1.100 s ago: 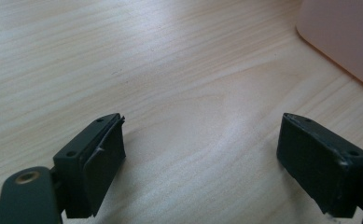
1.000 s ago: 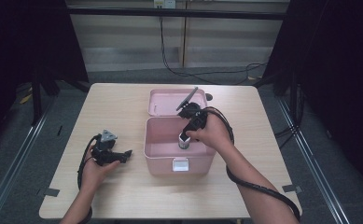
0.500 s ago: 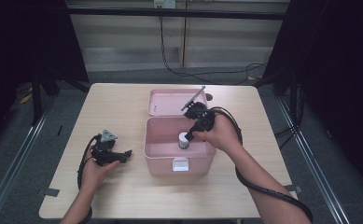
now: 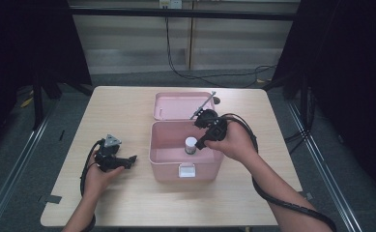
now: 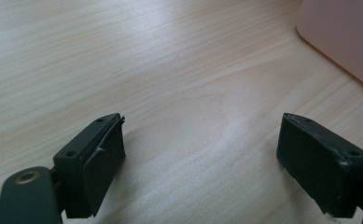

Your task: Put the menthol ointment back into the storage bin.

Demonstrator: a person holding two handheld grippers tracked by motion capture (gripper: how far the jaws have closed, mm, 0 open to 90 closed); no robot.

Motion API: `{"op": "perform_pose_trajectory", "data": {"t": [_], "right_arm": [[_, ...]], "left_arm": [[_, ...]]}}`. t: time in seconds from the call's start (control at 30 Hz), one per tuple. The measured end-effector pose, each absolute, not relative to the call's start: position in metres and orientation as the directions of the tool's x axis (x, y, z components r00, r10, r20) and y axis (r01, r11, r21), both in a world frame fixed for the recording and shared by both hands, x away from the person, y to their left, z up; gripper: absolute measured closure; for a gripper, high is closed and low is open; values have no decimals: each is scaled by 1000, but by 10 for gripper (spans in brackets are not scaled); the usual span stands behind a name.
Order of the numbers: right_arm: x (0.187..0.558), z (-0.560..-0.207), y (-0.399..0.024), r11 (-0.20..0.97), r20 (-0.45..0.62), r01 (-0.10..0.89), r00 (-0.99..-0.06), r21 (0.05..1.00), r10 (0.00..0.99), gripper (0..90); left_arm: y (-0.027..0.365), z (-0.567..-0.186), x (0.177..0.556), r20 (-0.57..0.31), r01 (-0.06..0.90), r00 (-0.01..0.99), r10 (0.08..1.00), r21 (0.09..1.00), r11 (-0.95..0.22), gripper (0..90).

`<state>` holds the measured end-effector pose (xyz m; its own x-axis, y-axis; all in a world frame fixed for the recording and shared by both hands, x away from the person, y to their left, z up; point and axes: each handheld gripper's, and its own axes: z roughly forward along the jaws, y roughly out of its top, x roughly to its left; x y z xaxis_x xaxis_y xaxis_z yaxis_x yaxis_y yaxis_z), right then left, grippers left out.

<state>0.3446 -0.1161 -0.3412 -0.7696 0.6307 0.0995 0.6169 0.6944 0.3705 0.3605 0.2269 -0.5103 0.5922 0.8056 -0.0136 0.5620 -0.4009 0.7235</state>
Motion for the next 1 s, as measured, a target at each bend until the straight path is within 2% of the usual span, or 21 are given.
{"op": "perform_pose_trajectory", "data": {"t": [0.13,1.0], "right_arm": [[340,-337,-117,704,94,610,-776,364,623,900],[318,-329,-112,732,131,558,-821,390,556,900]], "left_arm": [[227,-510,360,-14,562,593,805,723,-401,146],[227,-510,360,-13,561,592,806,724,-401,146]]}}
